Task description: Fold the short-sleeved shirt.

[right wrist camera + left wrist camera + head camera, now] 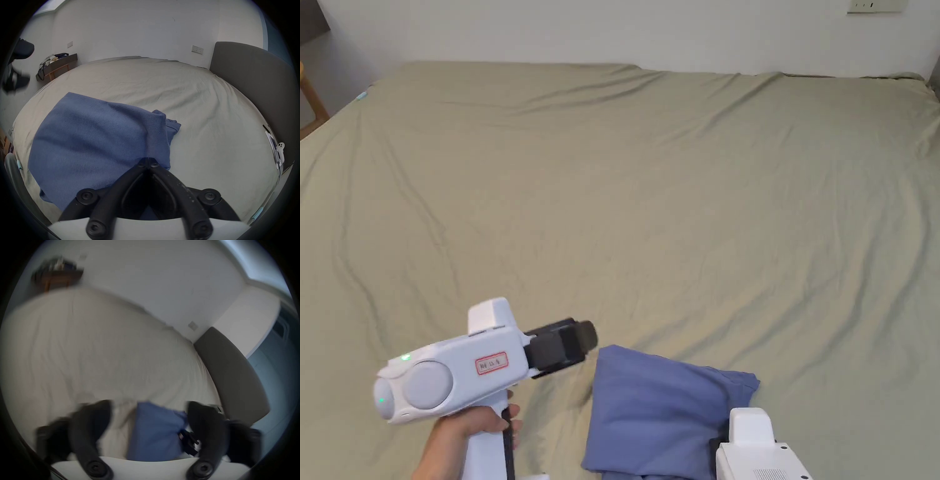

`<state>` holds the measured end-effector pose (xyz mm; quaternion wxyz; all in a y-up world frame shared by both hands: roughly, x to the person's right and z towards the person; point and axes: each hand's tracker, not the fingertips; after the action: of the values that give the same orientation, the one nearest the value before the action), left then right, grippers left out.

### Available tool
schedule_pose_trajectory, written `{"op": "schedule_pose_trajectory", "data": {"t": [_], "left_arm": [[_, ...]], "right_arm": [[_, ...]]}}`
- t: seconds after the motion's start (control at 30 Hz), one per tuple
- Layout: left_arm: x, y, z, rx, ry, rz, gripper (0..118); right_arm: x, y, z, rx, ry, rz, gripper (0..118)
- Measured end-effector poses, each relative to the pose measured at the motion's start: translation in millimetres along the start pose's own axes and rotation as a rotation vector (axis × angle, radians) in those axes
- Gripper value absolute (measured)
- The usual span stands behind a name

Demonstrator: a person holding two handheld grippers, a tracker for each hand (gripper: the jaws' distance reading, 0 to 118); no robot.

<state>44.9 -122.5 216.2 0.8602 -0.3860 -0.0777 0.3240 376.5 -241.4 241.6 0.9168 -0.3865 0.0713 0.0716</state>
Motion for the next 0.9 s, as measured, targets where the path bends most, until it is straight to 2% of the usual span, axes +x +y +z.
{"op": "schedule_pose_trajectory", "data": {"t": [0.33,0.37,0.43,0.5,0.57,0.6,0.67,0.77,0.87,0.9], "left_arm": [[-28,-26,-75,-0.237,0.029,-0.004,111],[-30,-28,-79,-0.246,0.026,0.004,105],[-33,-31,-87,-0.275,-0.001,0.017,83],[-33,-35,-91,-0.293,-0.015,0.022,76],[-32,-37,-90,-0.276,-0.034,0.027,75],[-34,-37,-91,-0.282,-0.060,0.039,68],[-34,-37,-92,-0.309,-0.082,0.083,40],[-31,-39,-92,-0.300,-0.073,0.029,18],[-23,-37,-85,-0.295,-0.062,0.017,12],[-20,-32,-83,-0.274,-0.067,-0.038,12]], "right_arm": [[3,-3,1,0.011,0.019,-0.023,2],[3,-3,1,0.012,0.021,-0.027,2],[4,-4,0,0.014,0.023,-0.032,2],[4,-4,0,0.014,0.025,-0.032,2],[5,-4,0,0.014,0.027,-0.033,2],[5,-4,0,0.014,0.029,-0.035,2],[6,-3,0,0.012,0.032,-0.034,2],[7,0,1,0.002,0.037,-0.028,2],[9,7,4,-0.023,0.044,-0.031,2],[9,12,6,-0.046,0.042,-0.027,3]]}}
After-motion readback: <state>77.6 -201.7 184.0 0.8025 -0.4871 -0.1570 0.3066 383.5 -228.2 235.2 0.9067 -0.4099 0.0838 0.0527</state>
